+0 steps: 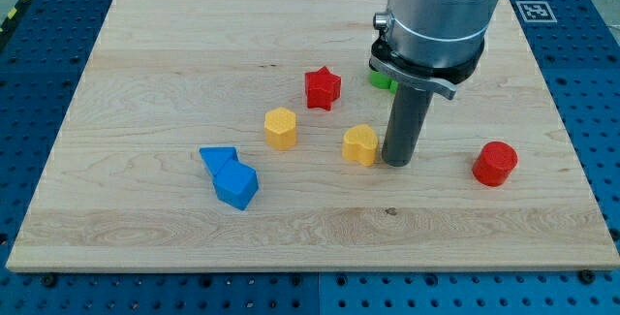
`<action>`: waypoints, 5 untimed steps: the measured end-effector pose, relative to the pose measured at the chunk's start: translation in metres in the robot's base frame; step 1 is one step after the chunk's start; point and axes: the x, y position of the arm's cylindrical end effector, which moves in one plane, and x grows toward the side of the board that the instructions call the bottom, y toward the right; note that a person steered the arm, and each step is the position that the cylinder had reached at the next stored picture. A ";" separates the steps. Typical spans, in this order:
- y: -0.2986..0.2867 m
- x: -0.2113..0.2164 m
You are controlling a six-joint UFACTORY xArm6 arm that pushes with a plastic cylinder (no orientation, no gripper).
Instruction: Push the yellow heart into the yellow hexagon
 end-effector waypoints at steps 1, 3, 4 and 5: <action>-0.017 -0.006; -0.063 -0.009; -0.078 -0.013; -0.028 0.019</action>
